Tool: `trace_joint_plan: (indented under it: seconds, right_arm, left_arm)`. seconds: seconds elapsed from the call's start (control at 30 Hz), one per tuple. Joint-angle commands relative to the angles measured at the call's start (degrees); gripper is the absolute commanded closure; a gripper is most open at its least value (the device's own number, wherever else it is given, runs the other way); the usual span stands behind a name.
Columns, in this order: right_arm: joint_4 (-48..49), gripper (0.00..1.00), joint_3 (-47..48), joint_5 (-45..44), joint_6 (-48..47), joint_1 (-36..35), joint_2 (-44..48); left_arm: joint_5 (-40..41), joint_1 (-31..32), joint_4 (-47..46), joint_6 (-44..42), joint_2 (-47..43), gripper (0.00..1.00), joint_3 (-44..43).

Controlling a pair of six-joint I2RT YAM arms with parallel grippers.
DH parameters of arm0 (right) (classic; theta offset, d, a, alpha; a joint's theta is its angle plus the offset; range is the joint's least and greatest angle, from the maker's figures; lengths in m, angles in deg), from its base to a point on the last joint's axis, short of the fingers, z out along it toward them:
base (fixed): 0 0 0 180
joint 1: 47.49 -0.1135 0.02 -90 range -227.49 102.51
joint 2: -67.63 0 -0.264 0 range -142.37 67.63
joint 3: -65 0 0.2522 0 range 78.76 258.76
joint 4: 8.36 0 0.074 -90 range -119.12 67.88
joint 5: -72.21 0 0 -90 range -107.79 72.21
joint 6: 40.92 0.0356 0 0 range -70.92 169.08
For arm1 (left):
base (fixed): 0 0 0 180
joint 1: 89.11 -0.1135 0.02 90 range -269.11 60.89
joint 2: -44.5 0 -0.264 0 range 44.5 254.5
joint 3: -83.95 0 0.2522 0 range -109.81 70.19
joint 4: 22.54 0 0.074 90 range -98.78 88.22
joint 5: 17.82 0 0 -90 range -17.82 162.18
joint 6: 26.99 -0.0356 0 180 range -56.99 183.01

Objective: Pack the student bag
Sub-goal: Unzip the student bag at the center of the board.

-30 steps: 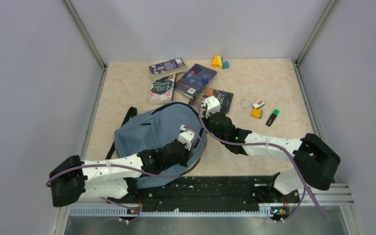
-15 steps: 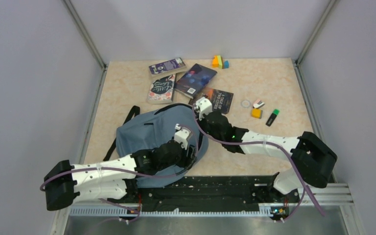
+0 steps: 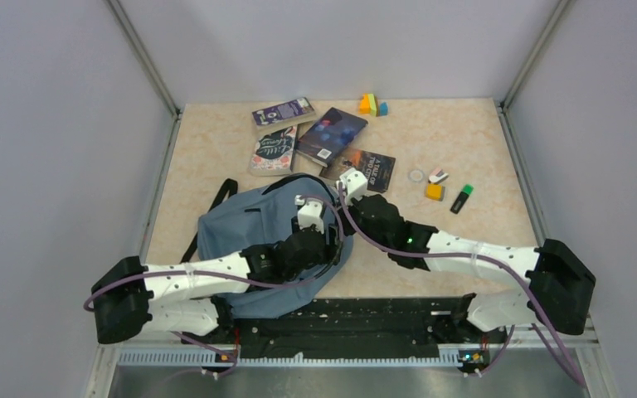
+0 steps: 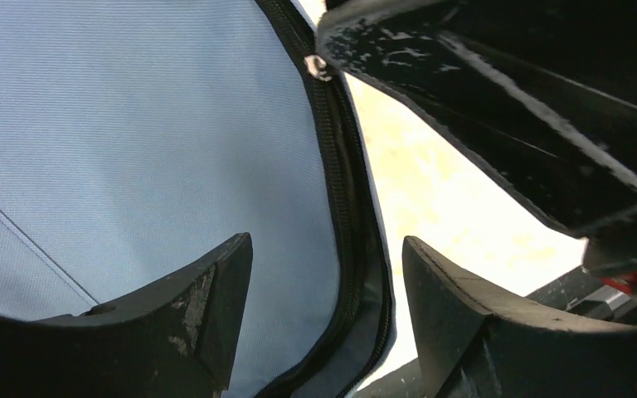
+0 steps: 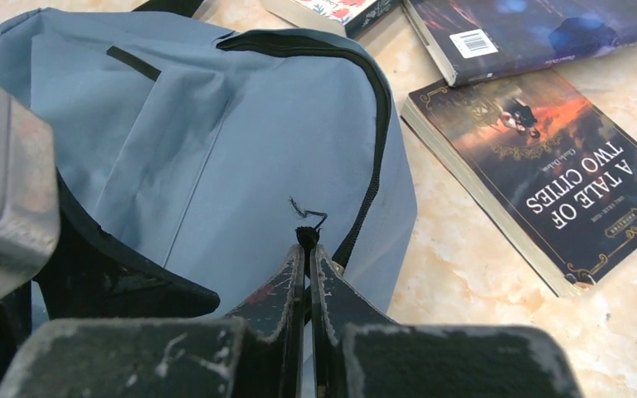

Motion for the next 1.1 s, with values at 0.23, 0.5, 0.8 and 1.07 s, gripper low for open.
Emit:
trace_joint_plan:
  seconds: [0.23, 0.5, 0.8, 1.07]
  right_arm:
    - [1.0, 1.00, -1.4, -3.0, 1.5, -0.5, 5.1]
    - [-1.3, 1.00, -1.6, -4.4, 2.2, -0.5, 7.4]
    - [-5.6, 1.00, 0.0, -8.4, 3.1, -0.5, 7.5]
    - [-6.6, 1.00, 1.3, -9.3, 3.8, 4.3, 4.5]
  left_arm:
    - [4.7, -0.5, -9.0, 4.1, 4.0, 0.42, -1.7]
    - [5.0, -0.6, -10.4, 2.8, 8.0, 0.59, -3.4]
    - [1.8, -0.6, -10.1, -2.4, 14.9, 1.00, -7.6]
    - [-11.3, -0.5, -15.9, -8.6, 12.3, 1.00, -2.0]
